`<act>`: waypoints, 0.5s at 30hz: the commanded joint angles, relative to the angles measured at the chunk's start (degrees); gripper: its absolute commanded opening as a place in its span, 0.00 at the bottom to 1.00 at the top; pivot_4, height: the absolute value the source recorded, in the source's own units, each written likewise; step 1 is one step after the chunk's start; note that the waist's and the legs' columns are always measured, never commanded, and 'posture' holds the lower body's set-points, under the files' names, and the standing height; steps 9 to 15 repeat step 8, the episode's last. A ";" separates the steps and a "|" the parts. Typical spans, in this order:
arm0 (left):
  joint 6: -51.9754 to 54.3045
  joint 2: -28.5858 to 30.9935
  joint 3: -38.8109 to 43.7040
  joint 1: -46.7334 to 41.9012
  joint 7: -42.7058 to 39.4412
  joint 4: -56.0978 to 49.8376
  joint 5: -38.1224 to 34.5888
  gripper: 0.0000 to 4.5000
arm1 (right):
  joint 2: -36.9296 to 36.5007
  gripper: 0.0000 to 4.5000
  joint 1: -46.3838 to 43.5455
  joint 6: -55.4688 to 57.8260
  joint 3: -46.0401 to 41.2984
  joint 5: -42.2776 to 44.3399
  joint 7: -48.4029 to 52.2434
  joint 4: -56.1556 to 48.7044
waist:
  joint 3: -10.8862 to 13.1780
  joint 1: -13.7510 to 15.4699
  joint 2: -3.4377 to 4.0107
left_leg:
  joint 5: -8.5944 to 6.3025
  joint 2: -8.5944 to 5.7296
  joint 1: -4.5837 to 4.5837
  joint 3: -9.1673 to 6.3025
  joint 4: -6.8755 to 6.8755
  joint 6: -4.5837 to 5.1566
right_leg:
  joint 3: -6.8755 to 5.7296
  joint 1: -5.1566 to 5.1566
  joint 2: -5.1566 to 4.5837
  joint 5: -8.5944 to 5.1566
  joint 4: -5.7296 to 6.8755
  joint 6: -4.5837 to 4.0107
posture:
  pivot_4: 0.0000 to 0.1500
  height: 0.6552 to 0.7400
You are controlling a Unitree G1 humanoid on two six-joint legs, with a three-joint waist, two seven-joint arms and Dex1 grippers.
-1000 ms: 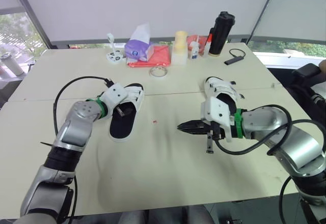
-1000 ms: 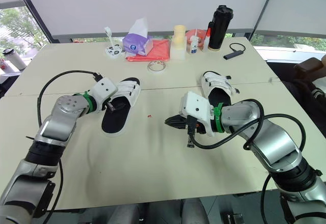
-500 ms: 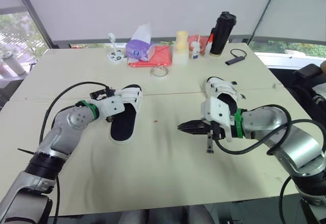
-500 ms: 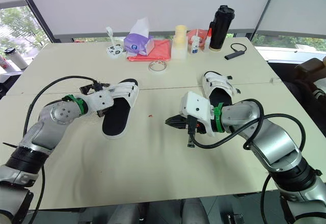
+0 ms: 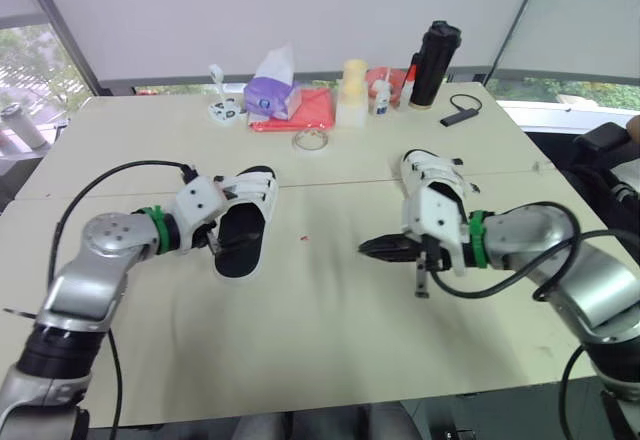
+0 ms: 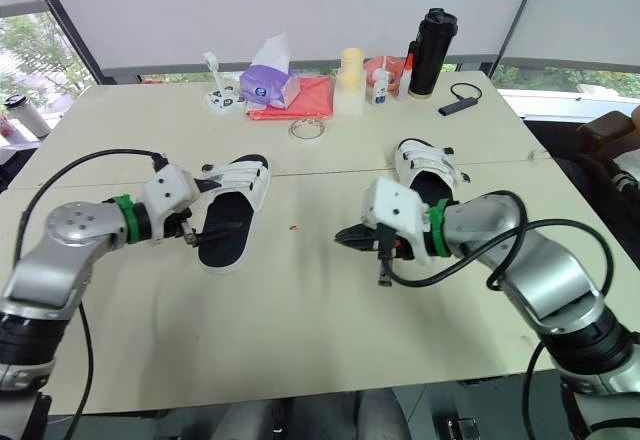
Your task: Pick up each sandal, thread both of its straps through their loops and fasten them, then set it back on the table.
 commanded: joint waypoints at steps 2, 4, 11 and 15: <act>9.03 2.53 5.63 1.10 -3.56 -8.63 -11.66 0.99 | -2.71 0.00 -0.82 -0.93 -5.46 1.67 2.02 -0.23 | 0.01 0.05 0.02 | 0.00 0.00 0.00 -0.01 0.01 0.00 | 0.00 0.02 -0.01 -0.04 -0.01 -0.08 | 1.00 1.00; 12.31 3.55 7.25 1.97 -4.16 -11.24 -15.62 0.99 | -4.44 0.00 -0.76 -1.10 -7.24 1.63 2.73 0.86 | 0.02 -0.03 0.02 | 0.00 0.00 0.00 0.02 0.01 0.00 | 0.01 0.02 -0.05 -0.04 -0.01 -0.08 | 1.00 1.00; 17.04 3.94 9.53 2.09 -2.82 -13.94 -21.49 0.99 | -7.06 0.00 -0.44 -1.21 -9.91 1.57 3.56 2.90 | 0.04 -0.04 0.05 | 0.00 0.00 0.00 0.03 0.01 0.00 | 0.01 0.01 -0.04 -0.04 -0.02 -0.08 | 1.00 1.00; 17.04 3.94 9.53 2.09 -2.82 -13.94 -21.49 0.99 | -7.06 0.00 -0.44 -1.21 -9.91 1.57 3.56 2.90 | 0.04 -0.04 0.05 | 0.00 0.00 0.00 0.03 0.01 0.00 | 0.01 0.01 -0.04 -0.04 -0.02 -0.08 | 1.00 1.00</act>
